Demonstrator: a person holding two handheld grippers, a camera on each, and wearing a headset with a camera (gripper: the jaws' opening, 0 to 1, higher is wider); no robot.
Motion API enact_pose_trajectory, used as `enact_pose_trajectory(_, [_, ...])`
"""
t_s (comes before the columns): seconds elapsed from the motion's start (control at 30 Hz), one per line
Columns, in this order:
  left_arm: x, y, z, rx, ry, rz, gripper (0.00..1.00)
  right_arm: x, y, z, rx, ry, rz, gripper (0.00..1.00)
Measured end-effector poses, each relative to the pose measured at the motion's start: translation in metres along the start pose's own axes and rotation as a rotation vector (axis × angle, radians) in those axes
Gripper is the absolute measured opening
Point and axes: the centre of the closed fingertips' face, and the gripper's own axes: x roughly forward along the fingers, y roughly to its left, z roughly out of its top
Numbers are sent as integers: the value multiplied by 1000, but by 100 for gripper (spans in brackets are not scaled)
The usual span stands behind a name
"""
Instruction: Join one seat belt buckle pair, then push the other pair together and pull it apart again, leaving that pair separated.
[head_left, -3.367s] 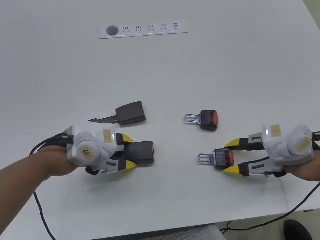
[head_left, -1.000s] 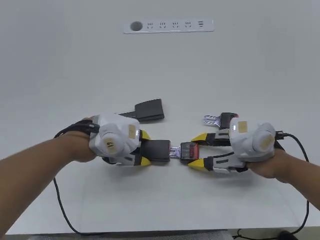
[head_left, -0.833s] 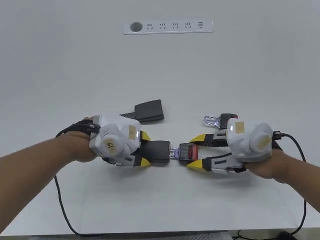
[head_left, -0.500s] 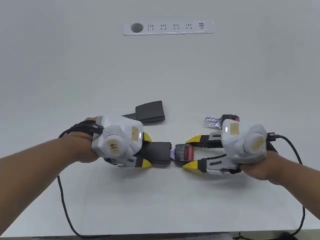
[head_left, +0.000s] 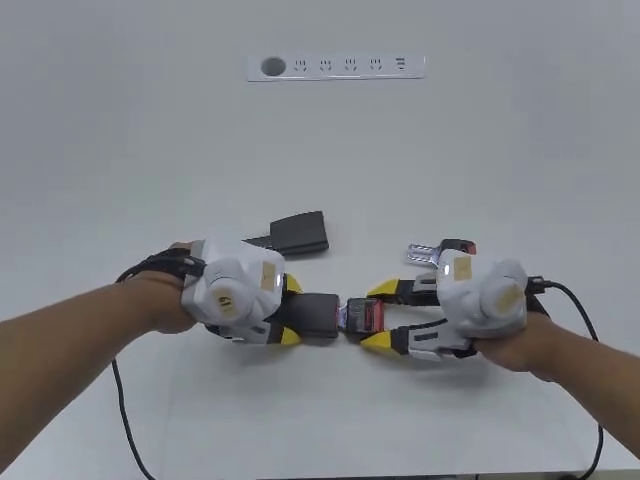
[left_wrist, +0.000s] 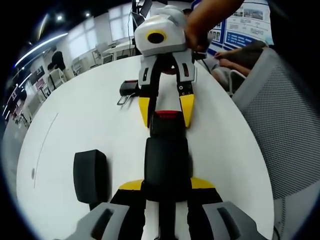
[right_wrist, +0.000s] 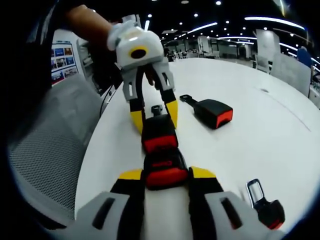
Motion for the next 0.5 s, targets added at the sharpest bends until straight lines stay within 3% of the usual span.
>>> enact_pose_trajectory(0.5, [-2, 1, -3, -9, -90, -8, 32, 0, -3, 3, -25, -17, -9, 32])
